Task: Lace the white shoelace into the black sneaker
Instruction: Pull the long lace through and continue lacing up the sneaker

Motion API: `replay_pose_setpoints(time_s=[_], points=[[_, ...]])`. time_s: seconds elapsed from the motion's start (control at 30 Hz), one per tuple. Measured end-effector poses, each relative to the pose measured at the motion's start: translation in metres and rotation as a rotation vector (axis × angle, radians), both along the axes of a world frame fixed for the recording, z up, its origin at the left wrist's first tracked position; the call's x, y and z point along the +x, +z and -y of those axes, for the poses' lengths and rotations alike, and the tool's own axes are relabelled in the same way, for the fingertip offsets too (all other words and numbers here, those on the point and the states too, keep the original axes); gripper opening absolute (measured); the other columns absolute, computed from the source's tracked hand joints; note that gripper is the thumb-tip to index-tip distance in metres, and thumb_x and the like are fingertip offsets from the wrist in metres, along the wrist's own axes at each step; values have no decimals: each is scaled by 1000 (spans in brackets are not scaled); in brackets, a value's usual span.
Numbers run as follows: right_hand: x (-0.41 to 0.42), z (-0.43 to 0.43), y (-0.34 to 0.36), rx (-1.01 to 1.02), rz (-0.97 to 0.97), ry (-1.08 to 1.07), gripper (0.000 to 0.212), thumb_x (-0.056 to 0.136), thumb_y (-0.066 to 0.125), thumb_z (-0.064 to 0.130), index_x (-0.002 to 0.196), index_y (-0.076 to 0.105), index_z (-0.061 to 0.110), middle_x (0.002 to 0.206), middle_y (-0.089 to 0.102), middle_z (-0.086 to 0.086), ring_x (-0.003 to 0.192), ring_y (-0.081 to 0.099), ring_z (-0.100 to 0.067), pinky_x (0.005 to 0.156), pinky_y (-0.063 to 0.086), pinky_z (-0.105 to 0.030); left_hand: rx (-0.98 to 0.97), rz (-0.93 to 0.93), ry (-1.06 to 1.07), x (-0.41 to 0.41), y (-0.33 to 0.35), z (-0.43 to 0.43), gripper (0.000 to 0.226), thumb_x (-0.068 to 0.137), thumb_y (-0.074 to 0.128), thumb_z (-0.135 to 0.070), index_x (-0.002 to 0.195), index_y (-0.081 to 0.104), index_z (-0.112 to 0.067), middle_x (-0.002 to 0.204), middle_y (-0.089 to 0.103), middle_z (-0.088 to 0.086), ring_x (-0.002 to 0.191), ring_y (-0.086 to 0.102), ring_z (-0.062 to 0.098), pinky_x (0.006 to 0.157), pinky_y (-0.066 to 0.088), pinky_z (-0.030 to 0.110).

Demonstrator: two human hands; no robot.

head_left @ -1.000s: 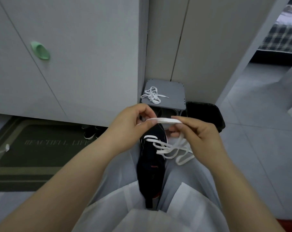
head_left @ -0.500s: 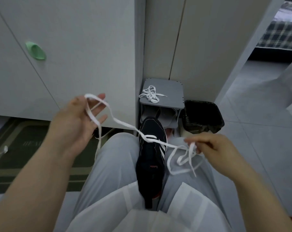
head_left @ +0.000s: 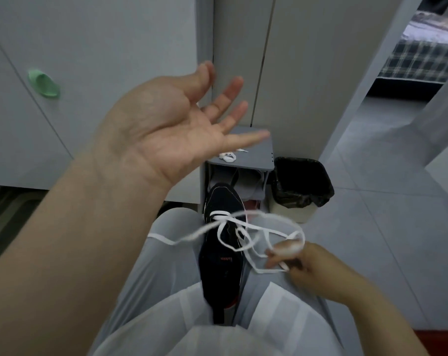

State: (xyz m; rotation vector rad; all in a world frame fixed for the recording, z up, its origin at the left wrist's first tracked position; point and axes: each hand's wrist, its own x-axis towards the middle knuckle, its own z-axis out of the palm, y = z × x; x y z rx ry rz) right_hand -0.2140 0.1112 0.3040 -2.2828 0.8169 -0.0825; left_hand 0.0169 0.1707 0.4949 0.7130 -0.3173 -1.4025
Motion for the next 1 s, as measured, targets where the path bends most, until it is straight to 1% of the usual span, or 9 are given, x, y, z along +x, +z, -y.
replay_pose_setpoints(time_s=[0.1,0.17,0.27,0.33,0.4,0.53,0.67,0.83,1.0], points=[[-9,-1,0,70,122,-70,56,84,57,-5,91,68,49,109,61,29,102,56,6,88,41,-10,25,-135,172,11,-15,3,17,93,49,-14,78,56,-12,86,62,10,89,58,21,62,58,44],[-10,-1,-5,41,147,-148,64,82,63,-2,75,64,62,107,56,34,97,57,8,83,40,-7,55,-27,357,23,-45,1,12,94,49,-16,83,56,-17,82,61,1,80,58,13,65,56,30],[-9,-1,-13,-67,146,-180,64,80,68,2,70,61,65,104,56,31,95,55,5,79,40,-5,149,931,335,42,-113,-21,13,89,58,-13,92,56,-25,90,59,-12,86,56,5,83,46,26],[-7,-4,-12,-76,169,-242,53,82,65,2,71,65,54,97,60,28,88,58,3,75,42,-7,232,1649,-129,53,-161,-43,34,85,63,-22,114,51,-36,121,45,-21,117,42,3,101,34,25],[-2,-6,-9,-44,255,-333,40,86,60,3,77,66,41,90,63,24,83,60,1,70,43,-8,289,1874,-408,65,-191,-61,51,85,62,-33,130,39,-40,137,22,-23,131,20,0,108,17,19],[17,-12,-7,-40,316,-363,28,93,49,11,85,63,34,89,62,19,83,57,-5,69,42,-12,260,1860,-95,72,-201,-72,21,84,65,-20,104,69,-25,116,58,-15,100,47,-7,86,25,-7],[31,-21,-5,-27,284,-335,16,91,56,24,82,61,36,82,60,13,75,56,-6,64,40,-16,196,1760,-43,56,-183,-75,13,87,59,-19,79,64,-29,78,65,-21,76,59,-3,73,46,17],[39,-33,5,22,27,-271,28,66,70,60,89,54,54,76,58,35,71,55,10,61,41,-10,32,804,208,15,-100,-59,15,86,45,-17,88,54,-4,83,71,2,75,69,11,63,54,15],[46,-31,0,-34,145,-318,7,79,66,45,85,61,45,74,62,20,65,57,-3,61,44,-18,-114,238,360,14,-69,-43,17,91,43,-13,90,59,-6,90,71,8,85,69,14,65,55,17]])
